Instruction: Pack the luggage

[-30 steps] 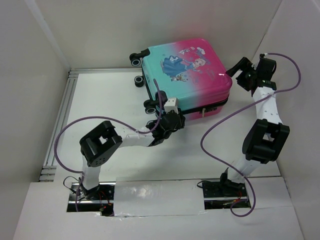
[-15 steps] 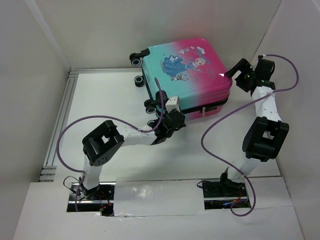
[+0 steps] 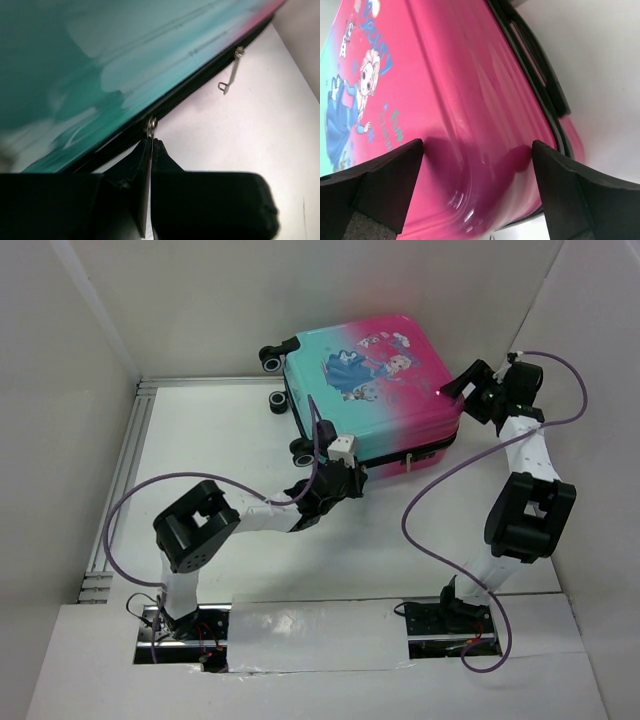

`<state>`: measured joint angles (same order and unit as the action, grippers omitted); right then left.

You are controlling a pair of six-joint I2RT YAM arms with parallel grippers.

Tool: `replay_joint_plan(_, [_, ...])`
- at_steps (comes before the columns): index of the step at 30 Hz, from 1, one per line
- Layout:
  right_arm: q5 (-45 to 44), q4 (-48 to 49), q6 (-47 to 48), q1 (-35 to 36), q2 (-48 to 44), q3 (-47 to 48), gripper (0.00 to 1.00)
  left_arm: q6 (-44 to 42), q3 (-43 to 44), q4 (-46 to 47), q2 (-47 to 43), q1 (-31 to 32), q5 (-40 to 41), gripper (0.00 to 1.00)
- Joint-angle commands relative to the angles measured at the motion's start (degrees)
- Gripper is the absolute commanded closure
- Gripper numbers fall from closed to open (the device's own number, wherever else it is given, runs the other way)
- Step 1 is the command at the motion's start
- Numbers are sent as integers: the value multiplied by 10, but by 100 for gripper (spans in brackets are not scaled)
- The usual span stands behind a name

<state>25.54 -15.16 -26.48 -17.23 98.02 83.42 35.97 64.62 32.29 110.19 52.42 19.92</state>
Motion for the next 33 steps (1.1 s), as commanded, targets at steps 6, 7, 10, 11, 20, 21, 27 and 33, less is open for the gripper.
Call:
replay_joint_plan(6, [60,73,-23,71,-24,-91,7,-81,-130,89,-149,-34,-5,100])
replay_joint_plan(7, [60,73,-23,86,-32,-97,7,-81,-155,89,-170,-34,-12,100])
replay_joint_plan(10, [60,85,-43,115,-52,-125,8,-93,-193,97,-206,-47,-34,100])
replay_joint_plan(11, [60,91,-43,123,-57,-138,8,-93,-203,97,-216,-55,-41,100])
replay_joint_plan(20, [-12,70,-61,211,-152,-186,8,-136,-265,105,-256,-79,-135,77])
replay_joint_plan(21, [-28,64,-61,211,-169,-194,8,-136,-271,111,-256,-79,-135,62])
replay_joint_plan(27, [-60,13,-44,206,-201,-200,8,-130,-290,29,-306,-98,-97,29])
replay_joint_plan(33, [-66,-1,-24,200,-211,-194,7,-111,-319,-86,-437,-131,-88,25])
